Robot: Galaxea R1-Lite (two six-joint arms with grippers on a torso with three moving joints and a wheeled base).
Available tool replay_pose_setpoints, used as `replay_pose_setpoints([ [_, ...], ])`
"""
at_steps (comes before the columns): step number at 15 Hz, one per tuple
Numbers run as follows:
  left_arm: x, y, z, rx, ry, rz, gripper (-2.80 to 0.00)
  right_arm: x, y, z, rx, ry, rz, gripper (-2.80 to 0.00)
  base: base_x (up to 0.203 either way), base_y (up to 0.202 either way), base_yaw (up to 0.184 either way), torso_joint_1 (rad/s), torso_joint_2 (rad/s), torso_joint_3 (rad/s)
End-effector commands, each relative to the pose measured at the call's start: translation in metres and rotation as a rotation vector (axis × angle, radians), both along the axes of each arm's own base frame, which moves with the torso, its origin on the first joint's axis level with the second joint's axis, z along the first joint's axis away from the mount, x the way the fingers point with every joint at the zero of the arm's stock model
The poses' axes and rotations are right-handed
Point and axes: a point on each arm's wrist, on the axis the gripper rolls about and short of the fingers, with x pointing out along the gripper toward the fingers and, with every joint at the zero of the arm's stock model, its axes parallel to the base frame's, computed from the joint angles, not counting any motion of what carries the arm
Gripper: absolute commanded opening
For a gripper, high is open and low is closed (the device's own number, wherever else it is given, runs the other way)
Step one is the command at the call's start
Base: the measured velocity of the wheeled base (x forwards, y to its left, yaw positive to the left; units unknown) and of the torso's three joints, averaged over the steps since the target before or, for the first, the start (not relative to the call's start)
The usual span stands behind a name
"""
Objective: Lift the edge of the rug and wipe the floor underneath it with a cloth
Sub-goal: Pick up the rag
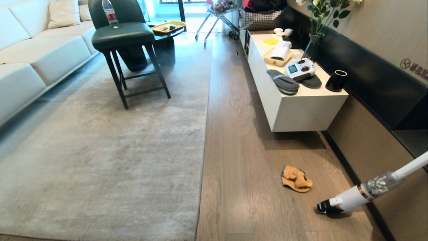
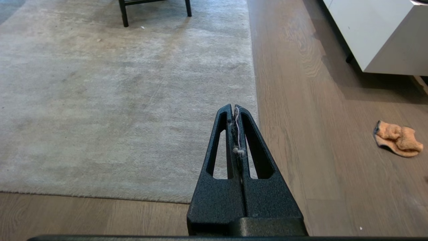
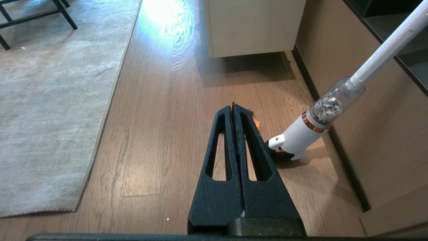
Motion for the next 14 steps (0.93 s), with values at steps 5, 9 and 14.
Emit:
replay_pose_setpoints([
  [5,0.0,0.0,-0.0001,0.005,0.001,-0.001,-2.8,0.0001,0.0,0.0001,0.0,0.001,0.0,-2.8,0.0,0.0,0.0,0.0,0.0,0.0],
  [9,0.0,0.0,-0.0001,0.007,0.002,-0.001,-2.8,0.0001,0.0,0.0001,0.0,0.001,0.0,-2.8,0.0,0.0,0.0,0.0,0.0,0.0],
  [14,0.0,0.0001,0.0,0.002,0.0,0.002,-2.8,0.0001,0.0,0.0001,0.0,0.001,0.0,-2.8,0.0,0.0,0.0,0.003,0.0,-0.099],
])
